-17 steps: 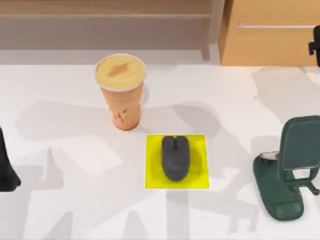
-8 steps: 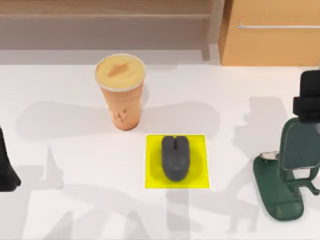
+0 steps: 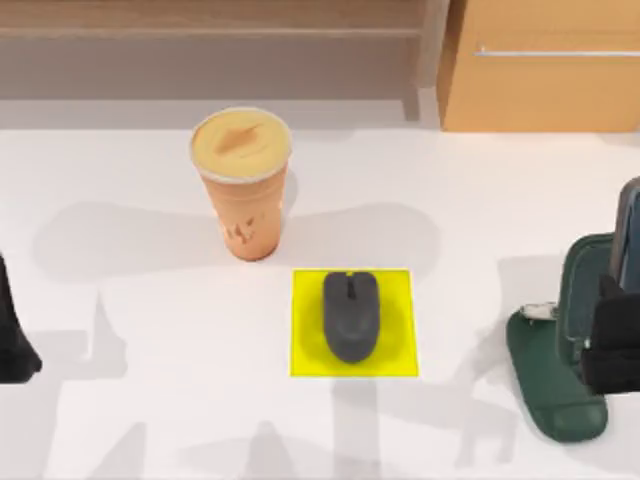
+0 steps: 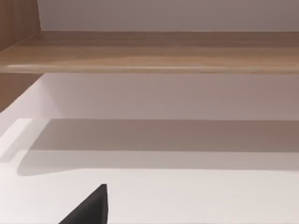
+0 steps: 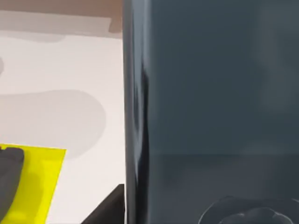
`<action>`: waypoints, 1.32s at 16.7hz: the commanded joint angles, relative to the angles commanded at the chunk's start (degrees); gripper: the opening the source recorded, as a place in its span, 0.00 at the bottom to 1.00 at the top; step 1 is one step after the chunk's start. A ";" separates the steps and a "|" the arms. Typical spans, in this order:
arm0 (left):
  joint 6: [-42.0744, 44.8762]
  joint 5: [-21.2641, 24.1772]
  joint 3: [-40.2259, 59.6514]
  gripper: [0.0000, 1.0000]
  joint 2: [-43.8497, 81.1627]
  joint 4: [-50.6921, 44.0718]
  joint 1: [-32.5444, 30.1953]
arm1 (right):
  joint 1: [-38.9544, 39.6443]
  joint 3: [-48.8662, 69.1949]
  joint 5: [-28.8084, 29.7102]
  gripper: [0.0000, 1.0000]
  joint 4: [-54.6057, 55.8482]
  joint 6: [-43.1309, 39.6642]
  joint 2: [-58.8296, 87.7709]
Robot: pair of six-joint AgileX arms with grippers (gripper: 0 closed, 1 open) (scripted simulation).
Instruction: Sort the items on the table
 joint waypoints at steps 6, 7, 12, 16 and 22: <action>0.00 0.00 0.00 1.00 0.00 0.00 0.00 | 2.07 -3.02 0.66 0.00 0.72 0.88 -2.23; 0.00 0.00 0.00 1.00 0.00 0.00 0.00 | 2.07 -3.02 0.66 0.00 0.72 0.88 -2.23; 0.00 0.00 0.00 1.00 0.00 0.00 0.00 | 1.02 -3.57 -1.46 0.00 0.36 -0.20 -3.20; 0.00 0.00 0.00 1.00 0.00 0.00 0.00 | -2.70 -4.69 -5.88 0.00 2.63 -3.20 -3.93; 0.00 0.00 0.00 1.00 0.00 0.00 0.00 | -9.68 -6.59 -10.01 0.00 14.61 -7.90 1.91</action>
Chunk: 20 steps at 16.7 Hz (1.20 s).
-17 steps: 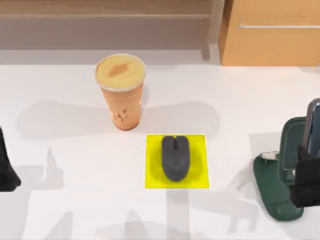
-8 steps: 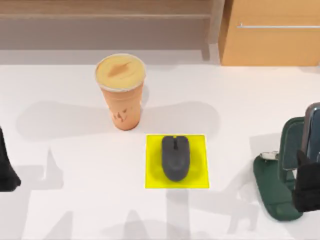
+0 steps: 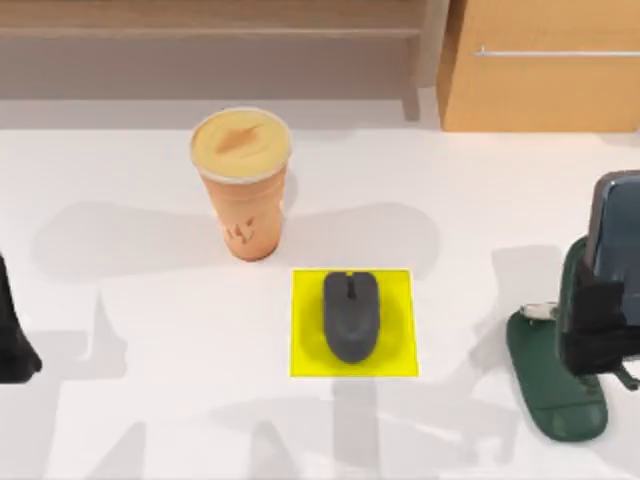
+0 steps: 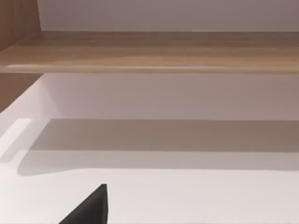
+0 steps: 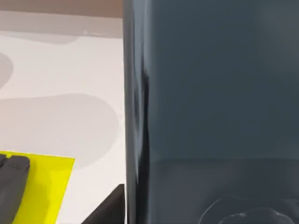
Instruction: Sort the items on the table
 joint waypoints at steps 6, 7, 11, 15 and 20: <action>0.00 0.00 0.00 1.00 0.00 0.00 0.00 | -2.06 -1.31 -0.52 0.00 5.92 -1.57 4.01; 0.00 0.00 0.00 1.00 0.00 0.00 0.00 | -2.06 -1.31 -0.52 0.00 5.92 -1.57 4.01; 0.00 0.00 0.00 1.00 0.00 0.00 0.00 | -2.06 -1.31 -0.52 0.23 5.92 -1.57 4.01; 0.00 0.00 0.00 1.00 0.00 0.00 0.00 | -2.06 -1.31 -0.52 0.53 5.92 -1.57 4.01; 0.00 0.00 0.00 1.00 0.00 0.00 0.00 | -2.06 -1.31 -0.52 0.90 5.92 -1.57 4.01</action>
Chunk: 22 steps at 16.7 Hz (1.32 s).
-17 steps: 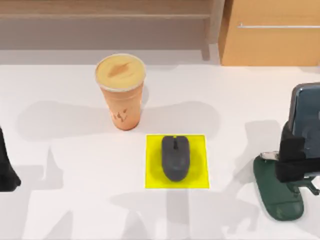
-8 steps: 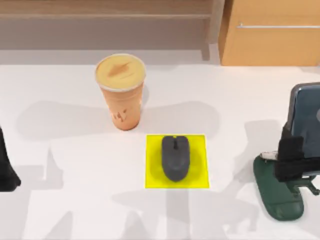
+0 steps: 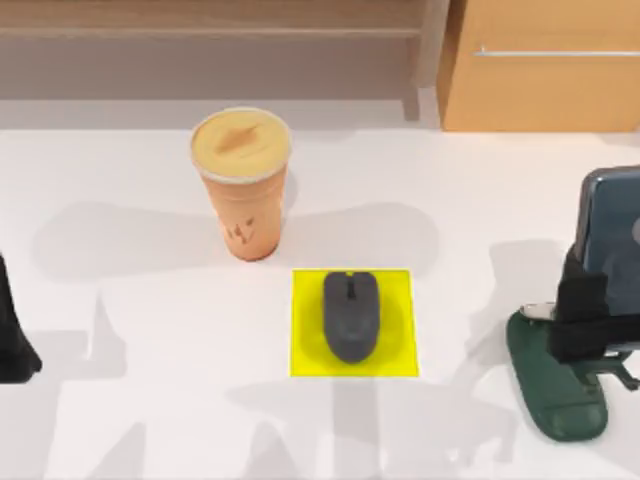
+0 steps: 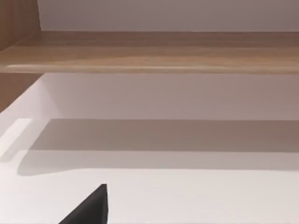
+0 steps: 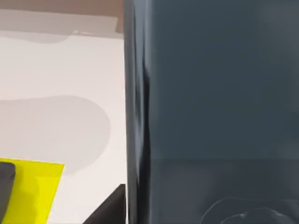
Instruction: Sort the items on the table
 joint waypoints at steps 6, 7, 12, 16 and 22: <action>0.00 0.00 0.00 1.00 0.00 0.00 0.00 | 0.00 0.00 0.00 1.00 0.00 0.00 0.00; 0.00 0.00 0.00 1.00 0.00 0.00 0.00 | 0.00 0.00 0.00 1.00 0.00 0.00 0.00; 0.00 0.00 0.00 1.00 0.00 0.00 0.00 | 0.34 -0.02 0.41 1.00 -0.02 0.17 -0.73; 0.00 0.00 0.00 1.00 0.00 0.00 0.00 | 2.69 0.55 2.50 1.00 -1.60 0.78 -3.87; 0.00 0.00 0.00 1.00 0.00 0.00 0.00 | 9.52 1.32 6.42 1.00 -9.03 5.14 -5.01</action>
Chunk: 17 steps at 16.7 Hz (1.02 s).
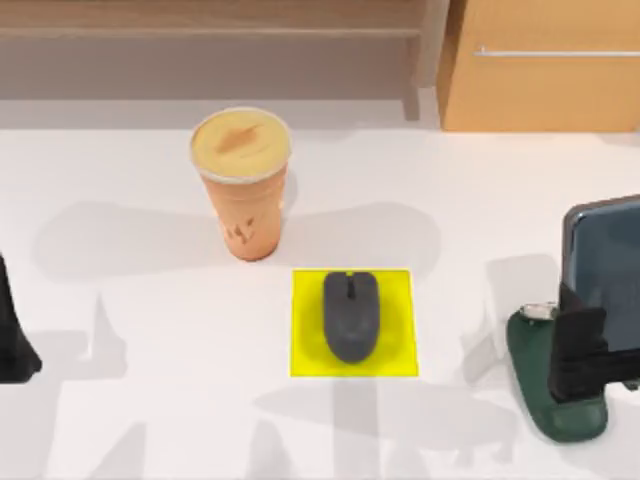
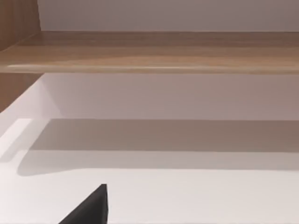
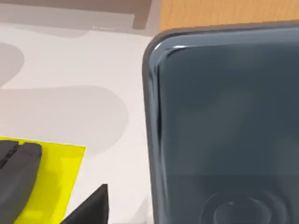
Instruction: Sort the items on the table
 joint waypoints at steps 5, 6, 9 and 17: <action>0.00 0.00 0.00 1.00 0.00 0.00 0.00 | 0.04 -1.65 1.41 1.00 -0.53 1.64 -0.66; 0.00 0.00 0.00 1.00 0.00 0.00 0.00 | 0.04 -1.65 1.41 1.00 -0.53 1.64 -0.66; 0.00 0.00 0.00 1.00 0.00 0.00 0.00 | -0.25 -1.55 0.84 1.00 -0.24 1.18 -0.89; 0.00 0.00 0.00 1.00 0.00 0.00 0.00 | -9.88 -2.21 -12.64 1.00 8.75 -11.22 -14.87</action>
